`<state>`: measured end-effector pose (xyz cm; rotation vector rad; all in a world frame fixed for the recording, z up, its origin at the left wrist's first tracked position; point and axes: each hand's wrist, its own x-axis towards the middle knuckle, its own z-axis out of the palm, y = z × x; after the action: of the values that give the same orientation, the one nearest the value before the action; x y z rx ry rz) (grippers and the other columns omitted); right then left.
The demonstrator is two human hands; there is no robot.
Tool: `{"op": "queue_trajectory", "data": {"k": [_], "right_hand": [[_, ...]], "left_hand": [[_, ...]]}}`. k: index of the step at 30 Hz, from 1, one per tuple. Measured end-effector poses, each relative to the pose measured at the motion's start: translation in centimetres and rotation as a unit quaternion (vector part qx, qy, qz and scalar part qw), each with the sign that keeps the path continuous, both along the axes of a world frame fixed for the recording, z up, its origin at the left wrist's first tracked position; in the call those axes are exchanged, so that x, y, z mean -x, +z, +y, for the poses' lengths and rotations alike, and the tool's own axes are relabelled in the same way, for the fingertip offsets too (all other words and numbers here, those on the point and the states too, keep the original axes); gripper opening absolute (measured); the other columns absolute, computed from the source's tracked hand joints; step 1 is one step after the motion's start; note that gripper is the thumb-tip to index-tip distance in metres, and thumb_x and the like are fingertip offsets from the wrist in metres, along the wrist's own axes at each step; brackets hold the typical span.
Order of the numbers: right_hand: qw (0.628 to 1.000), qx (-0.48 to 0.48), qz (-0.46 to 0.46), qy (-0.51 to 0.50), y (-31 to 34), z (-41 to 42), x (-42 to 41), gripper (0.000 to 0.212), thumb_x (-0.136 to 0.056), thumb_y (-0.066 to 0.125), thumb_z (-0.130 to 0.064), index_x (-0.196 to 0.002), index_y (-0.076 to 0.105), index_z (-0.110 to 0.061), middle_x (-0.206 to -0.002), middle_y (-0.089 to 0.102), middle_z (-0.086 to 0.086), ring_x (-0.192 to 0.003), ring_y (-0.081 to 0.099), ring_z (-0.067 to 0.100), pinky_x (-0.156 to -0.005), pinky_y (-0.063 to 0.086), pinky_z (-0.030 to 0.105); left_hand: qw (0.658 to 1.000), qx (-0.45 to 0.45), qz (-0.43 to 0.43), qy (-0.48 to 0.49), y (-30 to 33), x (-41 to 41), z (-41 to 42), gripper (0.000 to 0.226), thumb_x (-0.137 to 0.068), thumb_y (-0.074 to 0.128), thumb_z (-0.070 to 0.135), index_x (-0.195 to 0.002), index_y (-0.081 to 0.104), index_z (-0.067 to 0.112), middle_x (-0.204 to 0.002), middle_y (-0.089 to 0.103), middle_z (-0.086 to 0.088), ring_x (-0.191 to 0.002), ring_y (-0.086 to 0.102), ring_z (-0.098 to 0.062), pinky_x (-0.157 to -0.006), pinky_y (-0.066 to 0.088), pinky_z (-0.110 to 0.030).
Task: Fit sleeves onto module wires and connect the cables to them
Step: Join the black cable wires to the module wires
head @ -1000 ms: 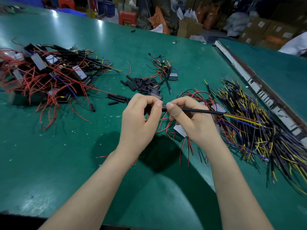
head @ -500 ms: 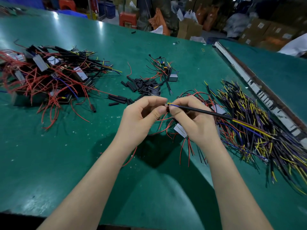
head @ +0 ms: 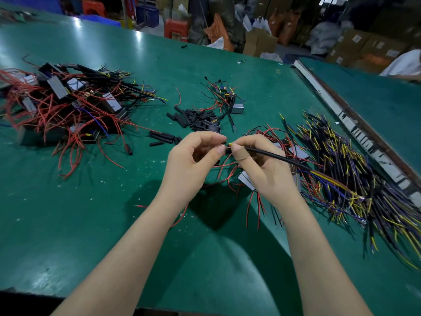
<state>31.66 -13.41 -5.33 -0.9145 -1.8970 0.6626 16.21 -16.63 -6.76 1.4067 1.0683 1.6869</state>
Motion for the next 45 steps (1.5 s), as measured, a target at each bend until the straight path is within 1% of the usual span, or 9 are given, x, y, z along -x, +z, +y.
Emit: {"op": "queue_trajectory", "data": {"k": [4, 7, 15, 21, 24, 28, 34, 41, 45], "right_hand": [[0.999, 0.029, 0.023, -0.011, 0.0, 0.0, 0.3, 0.004, -0.091, 0.056, -0.033, -0.088, 0.059, -0.033, -0.085, 0.059, -0.001, -0.077, 0.055, 0.015, -0.07, 0.045, 0.042], [0.999, 0.041, 0.028, -0.009, 0.0, 0.0, 0.5, 0.004, -0.09, 0.056, -0.032, -0.087, 0.059, -0.033, -0.09, 0.06, 0.004, -0.082, 0.055, 0.015, -0.077, 0.045, 0.043], [0.989, 0.122, 0.076, 0.021, 0.3, -0.4, 0.7, 0.009, -0.087, 0.054, -0.029, -0.083, 0.062, -0.026, -0.074, 0.057, -0.008, -0.066, 0.05, 0.001, -0.066, 0.039, 0.016], [0.986, 0.142, 0.074, 0.038, 0.8, -0.6, 0.5, 0.013, -0.084, 0.052, -0.02, -0.088, 0.064, -0.016, -0.074, 0.058, -0.004, -0.063, 0.052, -0.003, -0.064, 0.04, 0.012], [0.988, 0.137, 0.066, 0.03, 0.6, -0.6, 0.4, 0.015, -0.085, 0.055, -0.024, -0.09, 0.064, -0.013, -0.074, 0.058, -0.002, -0.066, 0.051, 0.003, -0.064, 0.04, 0.018], [0.994, 0.101, 0.02, 0.027, 0.2, -0.3, 0.0, 0.009, -0.092, 0.059, -0.028, -0.093, 0.062, -0.019, -0.087, 0.059, 0.005, -0.08, 0.054, 0.016, -0.073, 0.044, 0.039], [0.997, 0.067, -0.012, 0.028, 0.2, -0.1, -0.4, 0.007, -0.094, 0.058, -0.023, -0.091, 0.061, -0.028, -0.09, 0.061, 0.0, -0.083, 0.055, 0.009, -0.072, 0.045, 0.027], [0.995, 0.099, 0.004, 0.013, 0.3, -0.1, -0.3, 0.009, -0.087, 0.06, -0.036, -0.087, 0.065, -0.028, -0.085, 0.064, 0.0, -0.083, 0.059, 0.018, -0.079, 0.049, 0.047], [0.996, 0.092, 0.002, 0.021, 0.5, -0.1, -0.4, 0.012, -0.086, 0.06, -0.037, -0.088, 0.065, -0.027, -0.089, 0.065, 0.005, -0.087, 0.061, 0.026, -0.081, 0.049, 0.053]], "left_hand": [[1.0, 0.008, 0.016, 0.008, -0.1, -0.1, 0.0, 0.021, -0.084, 0.069, 0.01, -0.092, 0.066, 0.03, -0.099, 0.068, -0.007, -0.089, 0.066, -0.02, -0.083, 0.051, -0.028], [0.998, -0.01, 0.064, 0.023, -0.1, -0.3, -0.2, 0.023, -0.084, 0.068, 0.012, -0.091, 0.065, 0.034, -0.095, 0.065, 0.001, -0.087, 0.065, -0.019, -0.083, 0.053, -0.031], [0.996, -0.014, 0.08, 0.047, 0.1, -0.4, -0.3, 0.028, -0.086, 0.066, 0.008, -0.09, 0.062, 0.035, -0.096, 0.066, -0.004, -0.087, 0.066, -0.016, -0.083, 0.053, -0.029], [0.994, -0.011, 0.082, 0.073, 0.2, -0.5, -0.5, 0.026, -0.087, 0.065, 0.009, -0.09, 0.063, 0.034, -0.095, 0.067, -0.003, -0.085, 0.066, -0.016, -0.08, 0.053, -0.031], [0.993, -0.009, 0.086, 0.08, 0.3, -0.5, -0.5, 0.028, -0.087, 0.065, 0.008, -0.089, 0.062, 0.036, -0.095, 0.065, -0.001, -0.085, 0.065, -0.016, -0.08, 0.054, -0.033], [0.99, -0.028, 0.111, 0.084, 0.3, -0.6, -0.6, 0.028, -0.086, 0.066, 0.007, -0.089, 0.062, 0.034, -0.093, 0.064, 0.002, -0.083, 0.063, -0.006, -0.077, 0.05, -0.018], [0.986, -0.033, 0.139, 0.091, 0.2, -0.8, -0.7, 0.021, -0.085, 0.066, 0.005, -0.092, 0.065, 0.025, -0.091, 0.064, -0.001, -0.082, 0.06, -0.001, -0.077, 0.045, -0.01], [0.974, -0.051, 0.198, 0.098, 0.0, -0.7, -0.7, 0.011, -0.084, 0.064, 0.009, -0.09, 0.069, 0.016, -0.088, 0.063, 0.0, -0.082, 0.058, -0.011, -0.076, 0.047, -0.022], [0.977, -0.049, 0.183, 0.095, 0.1, -0.9, -0.7, 0.009, -0.086, 0.061, 0.016, -0.089, 0.066, 0.023, -0.088, 0.062, 0.008, -0.08, 0.055, -0.002, -0.075, 0.042, -0.013]]}}
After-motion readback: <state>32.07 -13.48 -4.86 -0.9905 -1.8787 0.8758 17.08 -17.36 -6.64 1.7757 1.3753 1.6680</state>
